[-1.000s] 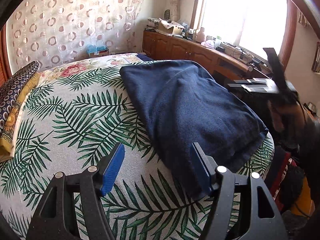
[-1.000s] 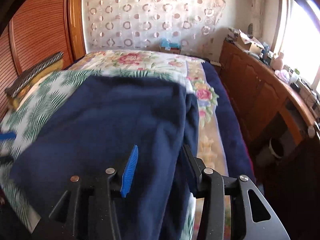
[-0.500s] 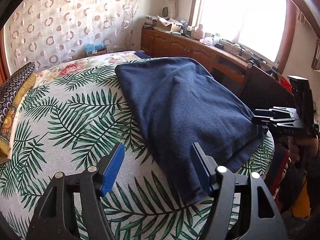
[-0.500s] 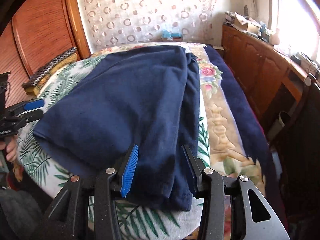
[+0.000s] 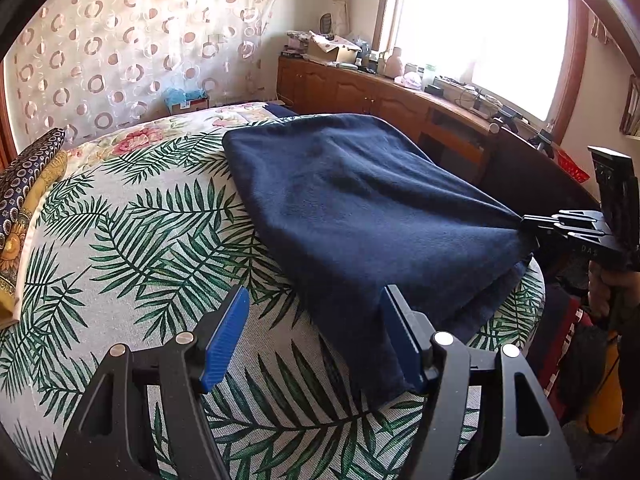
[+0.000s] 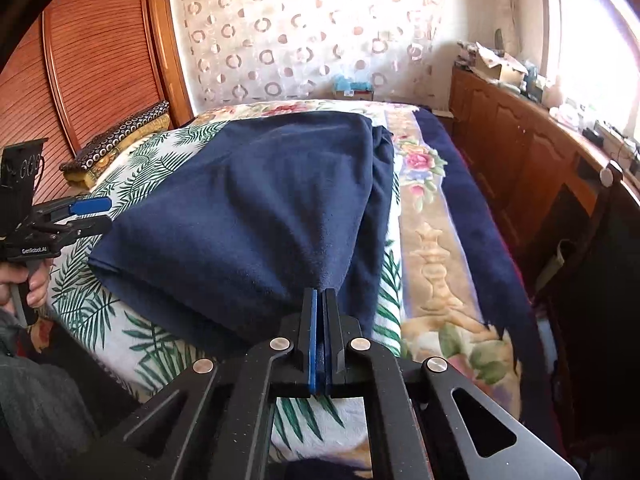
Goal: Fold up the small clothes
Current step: 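Bring both open grippers to the edge of the folded navy shirt, then close both grippers on the folded shirt edge and lift it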
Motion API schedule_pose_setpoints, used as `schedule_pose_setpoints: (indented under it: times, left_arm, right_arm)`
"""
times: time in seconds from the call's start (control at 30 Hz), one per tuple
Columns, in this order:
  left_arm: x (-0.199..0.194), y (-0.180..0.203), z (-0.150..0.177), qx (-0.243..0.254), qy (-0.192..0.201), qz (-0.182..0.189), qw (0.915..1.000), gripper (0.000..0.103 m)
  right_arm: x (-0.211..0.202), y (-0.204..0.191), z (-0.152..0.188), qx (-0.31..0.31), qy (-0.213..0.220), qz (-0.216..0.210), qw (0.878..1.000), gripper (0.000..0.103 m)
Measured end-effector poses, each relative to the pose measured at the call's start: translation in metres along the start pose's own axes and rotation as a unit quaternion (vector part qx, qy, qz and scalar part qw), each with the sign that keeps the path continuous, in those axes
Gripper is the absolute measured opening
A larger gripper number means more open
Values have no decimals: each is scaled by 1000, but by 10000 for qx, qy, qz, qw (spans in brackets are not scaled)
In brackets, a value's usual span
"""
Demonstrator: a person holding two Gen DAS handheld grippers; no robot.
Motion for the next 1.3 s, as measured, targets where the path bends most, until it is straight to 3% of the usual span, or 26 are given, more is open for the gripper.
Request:
schedule_pose_setpoints:
  times: [0.33, 0.4, 0.5, 0.53, 0.8, 1.0, 1.1, 1.2, 1.3]
  left_arm:
    - [4, 4, 9, -1, -180, 70, 9998, 69]
    - [6, 5, 11, -9, -220, 114, 9997, 69]
    - [6, 7, 12, 73, -202, 87, 9997, 69]
    - [6, 8, 12, 91, -190, 85, 9997, 69]
    - [11, 13, 22, 134, -413, 221, 9988, 58]
    - [16, 17, 31, 147, -595, 307, 9976, 58]
    - [16, 19, 32, 195, -589, 326, 9975, 52]
    - [17, 22, 32, 224, -590, 416, 9971, 39]
    - [16, 27, 33, 240, -622, 562, 9962, 22]
  right_arm:
    - [1, -2, 8, 75, -110, 102, 9999, 2]
    - [1, -2, 7, 50, -115, 151, 9998, 10]
    - [3, 0, 9, 2, -116, 286, 9995, 38]
    - [5, 0, 11, 9, -158, 288, 9995, 42]
    - [13, 5, 17, 86, -293, 386, 9988, 52]
    - [14, 4, 17, 195, -305, 241, 9991, 52]
    - [16, 4, 18, 209, -259, 191, 9993, 52]
    - [17, 1, 19, 90, -197, 182, 9996, 44]
    - [17, -2, 20, 51, -203, 57, 9998, 25]
Point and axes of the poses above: each gripper's, at about its wrist camera, not at the fingertips, and x roughly the way its jaws point, y to its right, z to its underside, the point moved 9 cm from there along x, roughly the way its jaws point, and after that the axes turned 9 degrees about y, right-handed, at the moved point
